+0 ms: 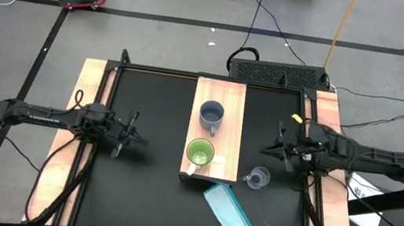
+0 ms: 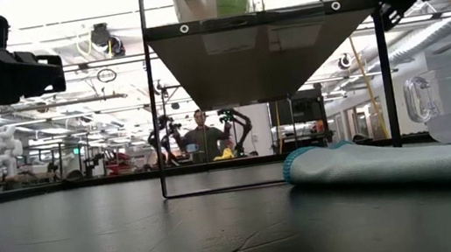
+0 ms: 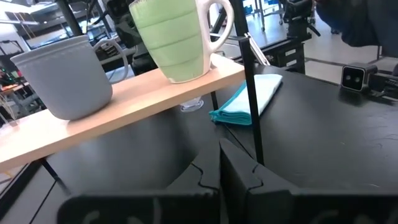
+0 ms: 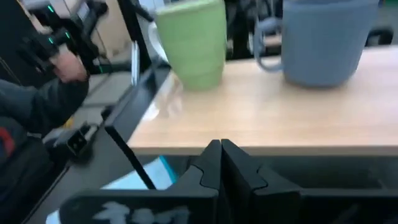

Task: Stack small to large cups/mugs on shelf
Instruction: Put the transparent mug on the shelf

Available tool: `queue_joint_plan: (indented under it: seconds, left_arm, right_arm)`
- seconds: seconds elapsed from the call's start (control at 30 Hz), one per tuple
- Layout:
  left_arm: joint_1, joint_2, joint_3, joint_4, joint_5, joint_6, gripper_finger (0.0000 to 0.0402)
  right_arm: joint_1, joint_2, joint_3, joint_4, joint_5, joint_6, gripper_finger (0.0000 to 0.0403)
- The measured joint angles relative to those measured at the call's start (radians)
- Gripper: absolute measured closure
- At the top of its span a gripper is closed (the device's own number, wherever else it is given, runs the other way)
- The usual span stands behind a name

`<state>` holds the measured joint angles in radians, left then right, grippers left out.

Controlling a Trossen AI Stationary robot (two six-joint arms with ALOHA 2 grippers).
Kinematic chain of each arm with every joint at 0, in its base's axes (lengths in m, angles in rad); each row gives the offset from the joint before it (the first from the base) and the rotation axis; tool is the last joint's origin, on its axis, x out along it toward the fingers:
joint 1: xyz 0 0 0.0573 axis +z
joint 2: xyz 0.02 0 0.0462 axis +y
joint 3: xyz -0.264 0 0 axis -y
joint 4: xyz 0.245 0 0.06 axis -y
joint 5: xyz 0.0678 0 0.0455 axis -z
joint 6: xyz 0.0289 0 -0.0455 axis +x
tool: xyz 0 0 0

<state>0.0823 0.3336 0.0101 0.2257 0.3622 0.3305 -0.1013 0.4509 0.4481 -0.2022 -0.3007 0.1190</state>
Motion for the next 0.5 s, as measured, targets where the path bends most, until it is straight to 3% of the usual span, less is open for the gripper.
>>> queue_joint_plan:
  seconds: [0.33, 0.5]
  left_arm:
    - [0.000, 0.000, 0.000, 0.001, 0.000, -0.013, 0.0399]
    - [0.000, 0.000, 0.000, -0.010, -0.001, -0.019, 0.0382]
  right_arm:
    - [0.090, 0.257, 0.283, -0.390, -0.019, -0.036, 0.0403]
    - [0.142, 0.354, 0.345, -0.490, -0.010, 0.018, 0.0403]
